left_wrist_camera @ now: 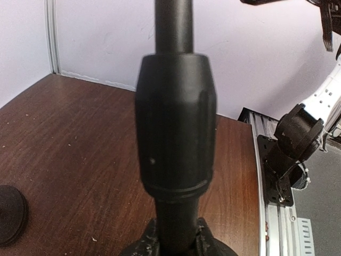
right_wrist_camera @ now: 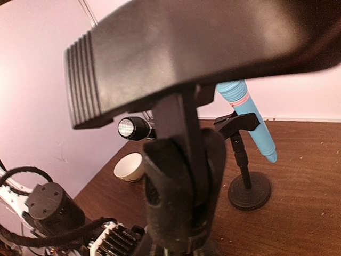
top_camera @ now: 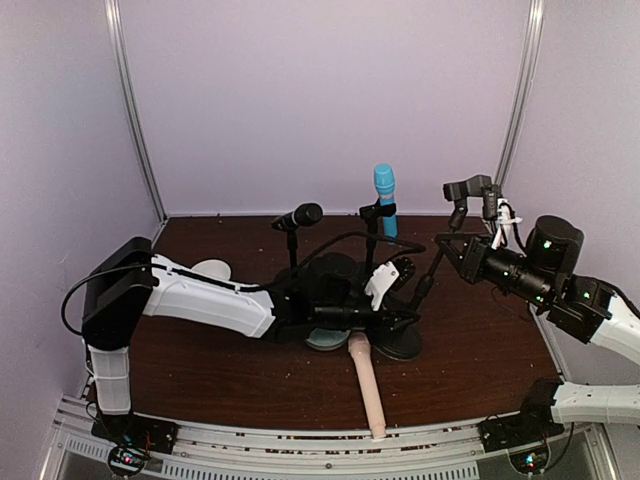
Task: Attach the microphones to the stand
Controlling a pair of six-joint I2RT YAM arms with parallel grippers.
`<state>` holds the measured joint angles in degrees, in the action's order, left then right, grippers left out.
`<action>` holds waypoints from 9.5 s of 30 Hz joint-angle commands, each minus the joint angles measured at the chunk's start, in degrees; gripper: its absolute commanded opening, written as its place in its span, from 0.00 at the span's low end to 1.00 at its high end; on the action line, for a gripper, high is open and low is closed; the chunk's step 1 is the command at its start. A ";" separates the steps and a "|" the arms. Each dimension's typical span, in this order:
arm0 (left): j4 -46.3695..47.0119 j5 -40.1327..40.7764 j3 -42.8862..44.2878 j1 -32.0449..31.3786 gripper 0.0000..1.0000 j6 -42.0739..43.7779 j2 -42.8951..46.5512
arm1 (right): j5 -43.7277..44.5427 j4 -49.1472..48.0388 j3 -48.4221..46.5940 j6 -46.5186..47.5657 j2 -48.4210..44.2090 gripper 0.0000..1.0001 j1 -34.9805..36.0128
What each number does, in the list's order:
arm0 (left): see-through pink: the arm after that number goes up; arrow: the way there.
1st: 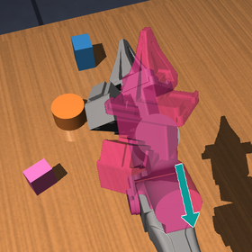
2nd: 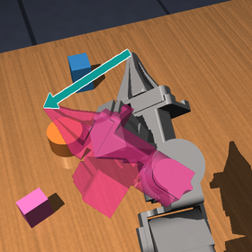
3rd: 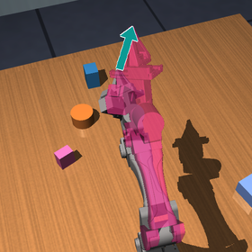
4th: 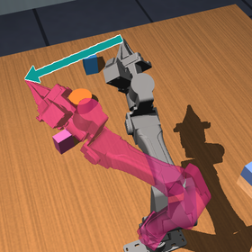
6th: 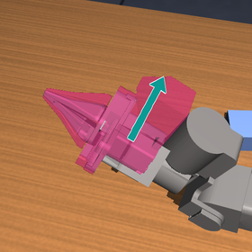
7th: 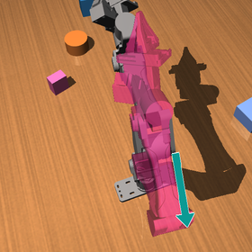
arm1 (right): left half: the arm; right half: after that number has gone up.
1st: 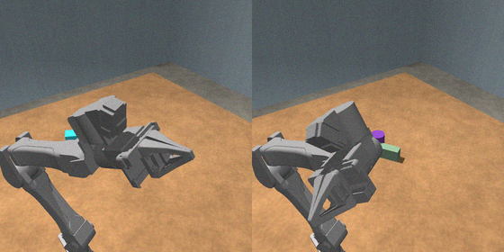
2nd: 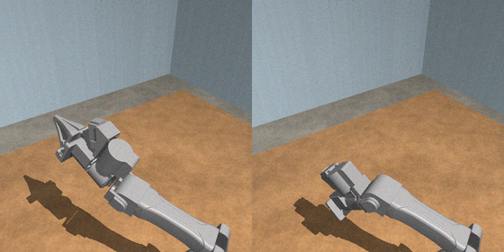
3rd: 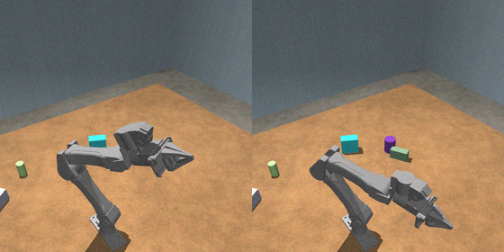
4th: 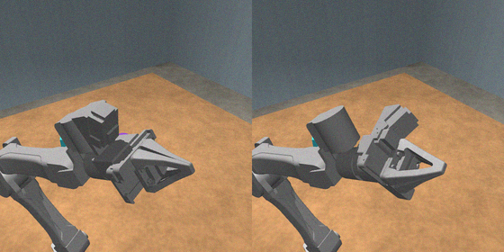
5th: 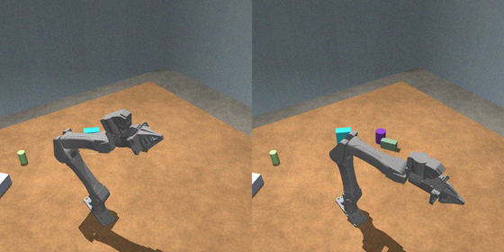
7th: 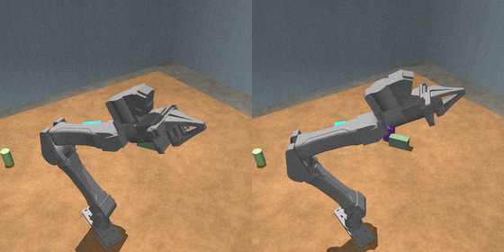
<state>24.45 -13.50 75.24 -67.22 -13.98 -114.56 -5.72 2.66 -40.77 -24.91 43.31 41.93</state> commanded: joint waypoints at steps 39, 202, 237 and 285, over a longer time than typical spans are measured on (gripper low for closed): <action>17.06 -10.81 -7.96 2.36 0.00 -7.91 6.27 | -6.72 -12.93 12.35 -3.76 3.96 0.00 4.78; 40.44 -17.49 -25.17 5.61 0.00 -16.70 11.33 | -15.30 -28.60 10.59 -5.19 17.28 0.18 8.26; 24.07 -11.52 -19.20 5.39 0.00 -16.55 14.04 | -17.90 -21.74 3.62 3.86 18.30 0.80 9.33; 2.66 -10.94 -17.93 6.39 0.00 -9.85 22.53 | -1.14 7.67 0.90 10.95 -1.55 0.97 10.08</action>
<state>21.52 -21.17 52.97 -61.80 -24.23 -90.67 -4.71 14.61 -40.95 -14.85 39.57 52.05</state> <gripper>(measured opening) 0.164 0.983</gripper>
